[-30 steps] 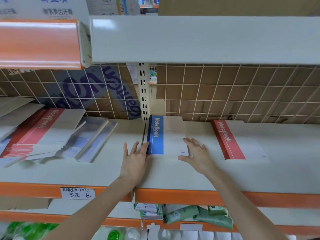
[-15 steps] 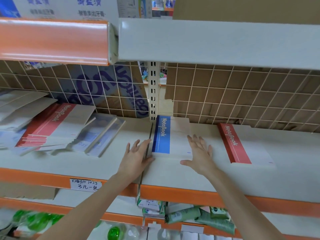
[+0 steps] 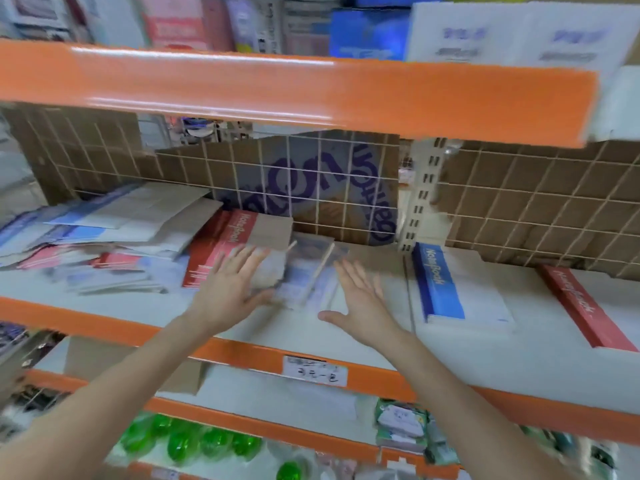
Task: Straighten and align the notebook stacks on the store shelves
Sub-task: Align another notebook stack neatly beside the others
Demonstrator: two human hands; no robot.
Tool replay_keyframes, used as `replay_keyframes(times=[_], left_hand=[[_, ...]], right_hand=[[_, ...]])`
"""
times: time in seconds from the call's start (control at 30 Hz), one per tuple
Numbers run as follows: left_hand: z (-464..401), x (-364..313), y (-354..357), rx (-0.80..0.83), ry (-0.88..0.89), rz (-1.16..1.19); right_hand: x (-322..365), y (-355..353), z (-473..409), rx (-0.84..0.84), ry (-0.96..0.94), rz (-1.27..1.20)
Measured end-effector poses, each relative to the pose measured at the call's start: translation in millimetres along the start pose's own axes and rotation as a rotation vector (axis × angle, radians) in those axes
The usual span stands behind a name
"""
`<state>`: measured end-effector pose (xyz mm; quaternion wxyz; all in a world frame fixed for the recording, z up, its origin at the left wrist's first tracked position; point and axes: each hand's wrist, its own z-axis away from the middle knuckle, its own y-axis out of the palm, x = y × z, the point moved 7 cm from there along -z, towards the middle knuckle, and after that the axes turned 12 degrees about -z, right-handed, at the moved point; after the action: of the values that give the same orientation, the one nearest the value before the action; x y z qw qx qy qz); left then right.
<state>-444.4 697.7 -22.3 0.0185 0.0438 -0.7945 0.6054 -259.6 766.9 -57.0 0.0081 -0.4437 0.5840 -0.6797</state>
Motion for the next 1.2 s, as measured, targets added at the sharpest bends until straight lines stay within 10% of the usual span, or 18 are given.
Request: replay_keyframes(times=[0.37, 0.87, 1.2], left_hand=[[-22, 94, 44, 0.239, 0.143, -0.086], [19, 75, 9, -0.139, 0.187, -0.116], [16, -12, -2, -0.073, 0.288, -0.154]], right_hand=[[79, 90, -96, 0.127, 0.151, 0.024], [103, 94, -45, -0.009, 0.175, 0.151], [78, 33, 29, -0.285, 0.146, 0.235]])
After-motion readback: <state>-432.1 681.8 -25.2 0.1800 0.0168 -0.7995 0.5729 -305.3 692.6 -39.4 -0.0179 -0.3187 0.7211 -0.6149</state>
